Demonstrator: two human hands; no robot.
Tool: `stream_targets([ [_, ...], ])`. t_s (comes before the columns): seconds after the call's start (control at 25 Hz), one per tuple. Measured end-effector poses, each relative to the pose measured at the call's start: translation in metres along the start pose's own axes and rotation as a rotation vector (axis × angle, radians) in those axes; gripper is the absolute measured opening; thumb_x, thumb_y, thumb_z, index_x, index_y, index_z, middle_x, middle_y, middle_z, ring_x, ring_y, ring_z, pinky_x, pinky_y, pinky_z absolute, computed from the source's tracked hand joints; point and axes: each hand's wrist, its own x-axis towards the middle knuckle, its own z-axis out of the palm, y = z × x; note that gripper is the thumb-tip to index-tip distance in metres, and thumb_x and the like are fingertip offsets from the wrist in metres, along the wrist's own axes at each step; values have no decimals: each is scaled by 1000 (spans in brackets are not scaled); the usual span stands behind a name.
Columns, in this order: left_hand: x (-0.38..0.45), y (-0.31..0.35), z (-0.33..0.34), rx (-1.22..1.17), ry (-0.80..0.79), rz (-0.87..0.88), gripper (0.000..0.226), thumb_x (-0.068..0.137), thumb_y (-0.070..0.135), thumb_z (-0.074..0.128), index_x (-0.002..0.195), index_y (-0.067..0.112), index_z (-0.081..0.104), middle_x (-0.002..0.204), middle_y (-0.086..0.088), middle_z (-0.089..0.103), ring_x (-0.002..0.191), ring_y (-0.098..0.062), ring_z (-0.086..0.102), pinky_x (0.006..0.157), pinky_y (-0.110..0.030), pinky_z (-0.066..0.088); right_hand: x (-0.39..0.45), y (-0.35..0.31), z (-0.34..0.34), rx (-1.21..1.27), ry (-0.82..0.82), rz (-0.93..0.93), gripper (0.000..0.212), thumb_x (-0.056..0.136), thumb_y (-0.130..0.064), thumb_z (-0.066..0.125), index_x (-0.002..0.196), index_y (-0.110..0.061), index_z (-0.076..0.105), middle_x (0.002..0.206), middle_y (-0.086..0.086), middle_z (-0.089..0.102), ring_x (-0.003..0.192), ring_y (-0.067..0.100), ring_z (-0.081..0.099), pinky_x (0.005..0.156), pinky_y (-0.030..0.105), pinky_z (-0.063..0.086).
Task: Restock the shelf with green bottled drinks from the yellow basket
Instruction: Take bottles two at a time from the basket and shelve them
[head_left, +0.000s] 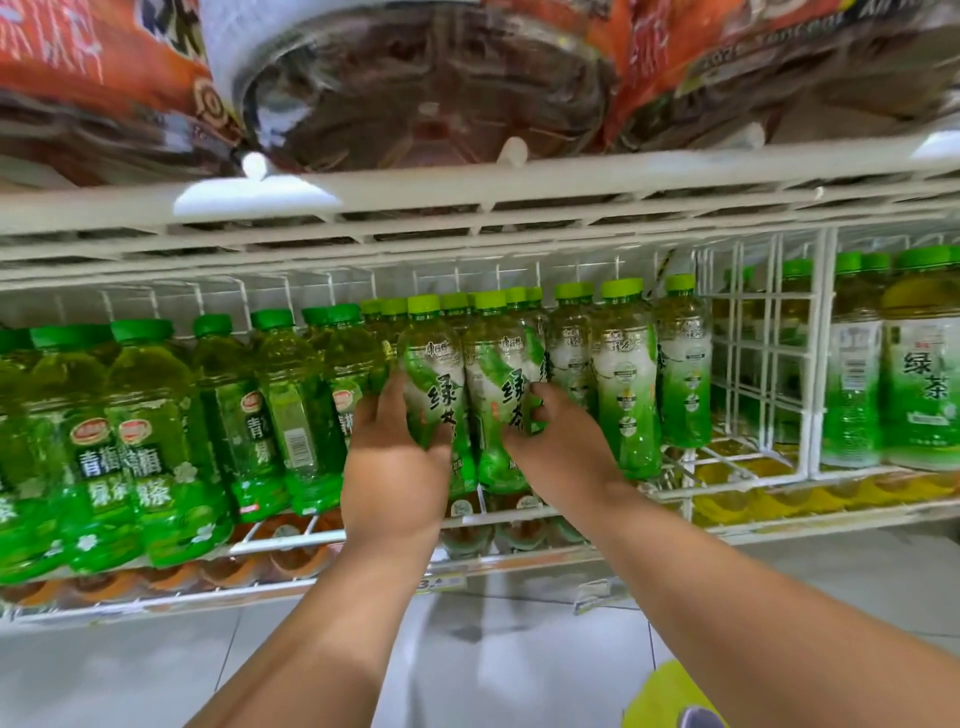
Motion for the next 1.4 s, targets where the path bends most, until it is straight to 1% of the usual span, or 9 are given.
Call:
stream_targets([
  [0.08, -2, -1, -5, 46, -1, 22, 65, 80, 16, 82, 140, 18, 56, 114, -6, 59, 89, -27, 64, 70, -27, 42, -4, 1, -3, -26, 11, 6, 72, 97, -31, 65, 159, -28, 29, 123, -4, 63, 64, 8, 61, 55, 25, 49],
  [0.16, -4, 1, -12, 138, -37, 5, 72, 81, 24, 82, 146, 18, 52, 126, -13, 59, 101, -33, 64, 70, -31, 48, -12, -1, -8, -117, 15, -1, 71, 97, -39, 63, 158, -31, 28, 147, -1, 53, 89, 12, 65, 74, 30, 55],
  [0.28, -10, 12, -27, 250, -64, 16, 62, 87, 38, 73, 144, 21, 54, 131, -12, 57, 115, -38, 58, 73, -41, 55, -28, -9, -19, -333, -14, -13, 64, 99, -48, 52, 157, -38, 27, 148, -1, 50, 86, 17, 68, 79, 39, 60],
  [0.44, -20, 28, -56, 307, -92, 132, 48, 90, 45, 65, 133, 24, 62, 134, -8, 56, 120, -34, 54, 87, -41, 55, -53, -30, -36, -577, 21, -147, 57, 102, -51, 43, 154, -31, 33, 152, -1, 45, 135, 24, 47, 105, 39, 45],
  [0.52, -32, 35, -76, 333, -145, 177, 52, 91, 49, 63, 137, 25, 60, 141, -7, 52, 128, -32, 45, 97, -43, 51, -77, -36, -47, -635, 39, -227, 59, 102, -52, 41, 154, -28, 33, 155, 0, 42, 144, 22, 37, 113, 36, 37],
  [0.76, -74, 97, -169, 295, -238, 310, 63, 93, 59, 49, 148, 30, 51, 159, 1, 38, 148, -20, 22, 117, -40, 23, -169, -61, -97, -701, 107, -451, 73, 96, -57, 41, 158, -20, 35, 165, 4, 32, 153, 24, 27, 123, 39, 26],
  [0.96, -131, 177, -243, 337, -334, 255, 68, 95, 65, 44, 157, 42, 27, 169, 15, 0, 155, -9, -7, 118, -31, 1, -261, -89, -141, -698, 136, -479, 74, 93, -59, 38, 151, -16, 50, 160, 5, 42, 149, 26, 37, 118, 45, 38],
  [1.2, -119, 246, -315, 399, -276, 306, 76, 91, 70, 35, 159, 36, 27, 171, 8, 1, 156, -15, -4, 123, -39, 11, -324, -156, -201, -709, 174, -466, 81, 94, -66, 23, 162, -22, 25, 171, -2, 14, 158, 18, 7, 127, 42, 18],
  [1.4, -107, 306, -381, 430, -273, 338, 73, 96, 69, 37, 160, 39, 17, 170, 6, -10, 156, -17, -11, 127, -44, 5, -373, -224, -237, -744, 202, -516, 75, 103, -62, 30, 164, -27, 6, 172, -4, -1, 158, 15, -5, 126, 32, -2],
])
